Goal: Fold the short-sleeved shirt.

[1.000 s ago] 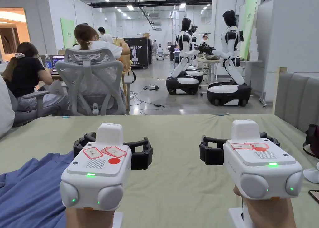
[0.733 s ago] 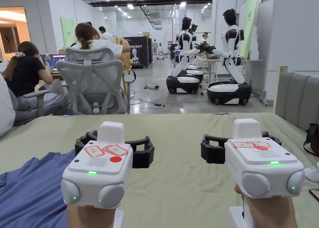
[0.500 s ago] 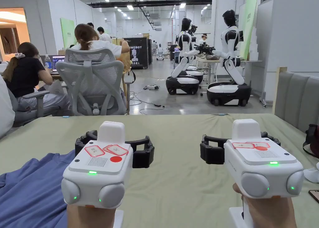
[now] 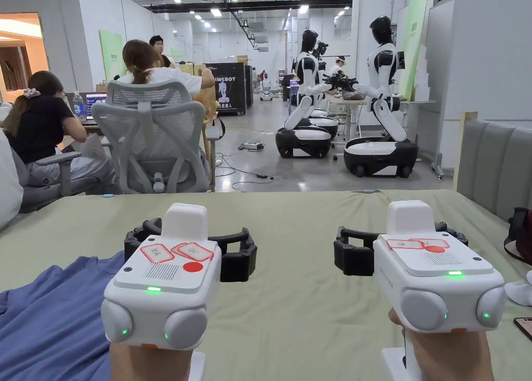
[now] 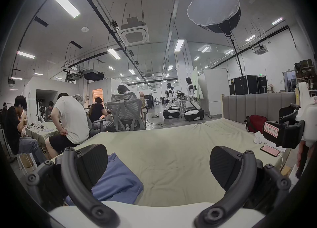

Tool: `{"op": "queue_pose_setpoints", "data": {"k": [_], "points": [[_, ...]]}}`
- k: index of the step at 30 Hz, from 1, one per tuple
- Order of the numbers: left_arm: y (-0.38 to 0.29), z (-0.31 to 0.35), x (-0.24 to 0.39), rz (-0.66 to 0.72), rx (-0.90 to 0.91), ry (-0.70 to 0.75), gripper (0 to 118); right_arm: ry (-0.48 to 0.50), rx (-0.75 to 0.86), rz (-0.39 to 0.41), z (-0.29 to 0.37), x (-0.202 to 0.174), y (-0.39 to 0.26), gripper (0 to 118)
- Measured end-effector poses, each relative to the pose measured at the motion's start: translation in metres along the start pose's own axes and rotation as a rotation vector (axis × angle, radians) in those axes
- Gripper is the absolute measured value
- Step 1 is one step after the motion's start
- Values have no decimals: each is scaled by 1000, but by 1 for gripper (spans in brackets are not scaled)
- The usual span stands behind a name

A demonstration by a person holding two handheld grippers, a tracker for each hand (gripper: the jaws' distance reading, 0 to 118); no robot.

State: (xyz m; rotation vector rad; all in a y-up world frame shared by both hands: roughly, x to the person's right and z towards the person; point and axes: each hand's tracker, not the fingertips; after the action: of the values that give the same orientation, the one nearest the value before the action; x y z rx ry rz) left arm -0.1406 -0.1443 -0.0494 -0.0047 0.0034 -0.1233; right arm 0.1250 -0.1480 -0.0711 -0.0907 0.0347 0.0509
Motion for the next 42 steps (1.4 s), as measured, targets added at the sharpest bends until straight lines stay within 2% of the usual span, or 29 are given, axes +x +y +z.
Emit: {"op": "queue_pose_setpoints", "data": {"k": [24,25,26,27,28,29,31,33,34,36,39,42], "points": [[-3,0,4,-13,-19,-2,118,-13,-23,6,1,3,-7,118],[-3,0,4,-13,-20,0,114,-12,-27,3,2,4,-7,111],[-3,0,4,-13,-24,-3,97,3,-41,-4,2,6,-7,95],[-2,1,4,-11,-38,-40,66,8,-48,-6,2,6,-6,64],[-1,2,3,-2,-44,-83,3,2,-45,-5,3,6,-6,5],[-1,0,4,1,-53,-81,0,-38,-39,20,4,5,-5,1],[-2,1,9,-27,-52,-56,0,-113,-4,79,6,0,-5,0],[0,3,9,-21,-53,-93,0,-13,-38,19,9,7,-5,0],[1,4,9,-16,-52,-92,0,-1,-43,9,8,8,-4,0],[-5,0,13,-14,-47,-80,0,-41,-32,34,9,7,-6,0],[-4,3,7,-9,-46,-71,0,-23,-44,41,7,5,-4,0],[0,13,-14,-30,-54,-19,0,-5,-45,39,0,-11,-2,0]]}}
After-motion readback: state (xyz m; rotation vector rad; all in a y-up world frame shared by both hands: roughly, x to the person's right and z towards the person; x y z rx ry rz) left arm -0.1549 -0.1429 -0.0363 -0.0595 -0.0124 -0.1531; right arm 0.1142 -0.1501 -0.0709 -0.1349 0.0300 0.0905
